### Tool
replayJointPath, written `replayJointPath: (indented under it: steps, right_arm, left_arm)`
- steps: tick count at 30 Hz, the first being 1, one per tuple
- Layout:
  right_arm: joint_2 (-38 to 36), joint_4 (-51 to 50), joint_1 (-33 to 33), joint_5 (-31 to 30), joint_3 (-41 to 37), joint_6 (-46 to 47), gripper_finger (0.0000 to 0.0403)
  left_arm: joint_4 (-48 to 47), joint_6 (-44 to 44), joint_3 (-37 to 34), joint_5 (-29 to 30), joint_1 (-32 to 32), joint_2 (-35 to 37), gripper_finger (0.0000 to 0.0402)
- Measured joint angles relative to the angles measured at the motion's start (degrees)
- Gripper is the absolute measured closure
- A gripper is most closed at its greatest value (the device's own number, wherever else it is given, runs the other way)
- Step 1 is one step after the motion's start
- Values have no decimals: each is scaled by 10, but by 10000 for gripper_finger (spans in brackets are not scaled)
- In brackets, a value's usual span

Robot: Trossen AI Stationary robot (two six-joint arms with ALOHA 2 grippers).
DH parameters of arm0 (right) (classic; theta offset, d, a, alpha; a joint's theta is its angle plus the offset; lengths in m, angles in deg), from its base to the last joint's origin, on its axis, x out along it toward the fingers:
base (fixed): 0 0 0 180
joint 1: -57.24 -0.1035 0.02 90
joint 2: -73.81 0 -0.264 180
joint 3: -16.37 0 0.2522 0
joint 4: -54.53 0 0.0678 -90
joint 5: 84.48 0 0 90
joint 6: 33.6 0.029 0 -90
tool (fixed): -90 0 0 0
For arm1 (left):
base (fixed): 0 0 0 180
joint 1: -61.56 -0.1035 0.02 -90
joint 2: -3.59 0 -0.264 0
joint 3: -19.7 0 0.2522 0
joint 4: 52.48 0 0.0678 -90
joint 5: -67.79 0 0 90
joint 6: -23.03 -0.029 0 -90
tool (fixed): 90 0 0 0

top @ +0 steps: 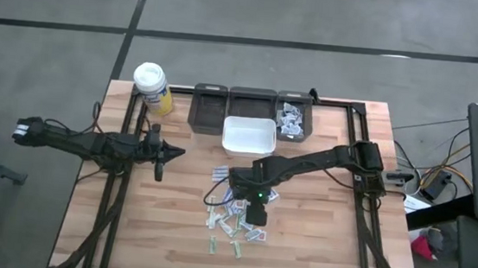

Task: Pick & Place First Aid Supplies
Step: Put the blue alcohol pad into the right black bin

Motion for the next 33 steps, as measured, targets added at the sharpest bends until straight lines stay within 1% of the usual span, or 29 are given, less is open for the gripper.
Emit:
replayJointPath:
  steps: [2,5,11,20,26,33]
  right_arm:
    - [1,0,-6,-10,-2,13,281]
    - [1,0,-17,-45,-8,27,281]
    - [1,6,-26,-93,-12,55,272]
    - [1,32,-39,-90,-25,65,247]
    - [1,42,-42,-91,-39,84,235]
    - [1,52,-42,-117,-45,87,234]
  left_arm:
    - [-1,-5,0,-5,0,7,402]
    - [-2,-7,0,-12,0,13,402]
    - [-2,-17,0,-26,0,14,402]
    - [-3,-20,0,-47,0,14,402]
    - [-3,-23,0,-50,0,14,402]
    - [-3,-25,0,-51,0,14,402]
